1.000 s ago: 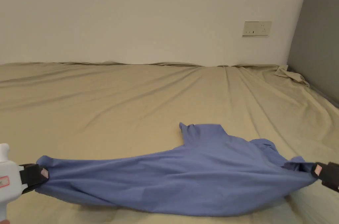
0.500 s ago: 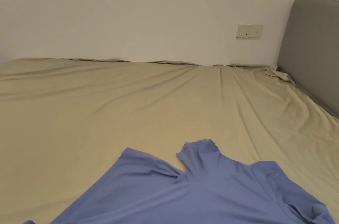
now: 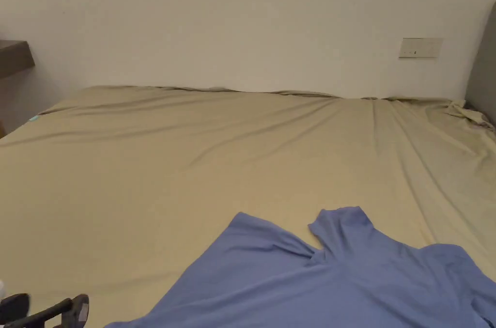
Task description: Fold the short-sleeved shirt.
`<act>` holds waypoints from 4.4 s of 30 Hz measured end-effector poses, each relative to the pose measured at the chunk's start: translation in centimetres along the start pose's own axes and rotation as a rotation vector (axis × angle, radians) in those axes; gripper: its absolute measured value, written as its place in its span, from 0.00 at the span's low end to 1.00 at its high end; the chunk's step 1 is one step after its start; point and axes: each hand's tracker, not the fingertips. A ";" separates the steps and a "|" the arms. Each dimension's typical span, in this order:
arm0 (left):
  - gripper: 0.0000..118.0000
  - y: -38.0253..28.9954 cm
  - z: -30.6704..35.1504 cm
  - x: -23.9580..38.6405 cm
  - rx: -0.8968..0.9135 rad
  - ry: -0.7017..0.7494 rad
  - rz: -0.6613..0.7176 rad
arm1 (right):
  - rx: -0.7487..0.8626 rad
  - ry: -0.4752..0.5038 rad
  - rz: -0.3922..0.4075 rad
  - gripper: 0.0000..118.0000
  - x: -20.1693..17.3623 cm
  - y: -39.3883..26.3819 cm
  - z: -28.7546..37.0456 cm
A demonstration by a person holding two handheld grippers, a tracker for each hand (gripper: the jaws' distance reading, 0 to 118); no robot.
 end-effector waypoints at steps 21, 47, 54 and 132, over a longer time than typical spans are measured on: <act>0.83 -10.2 -24.3 -1.1 -0.458 0.107 0.117 | -0.095 0.110 -0.015 0.02 -3.6 -1.7 -3.2; 0.00 -6.4 -20.9 0.3 -0.321 -0.047 0.325 | -0.556 -0.083 0.076 1.00 1.2 11.4 -45.1; 0.00 -6.0 -21.6 0.8 -0.317 -0.067 0.326 | -0.512 -0.094 0.296 0.25 -1.5 9.9 -42.7; 0.00 33.5 -42.7 9.2 0.055 -0.027 -0.020 | 0.254 0.063 0.055 0.04 2.1 41.3 -30.7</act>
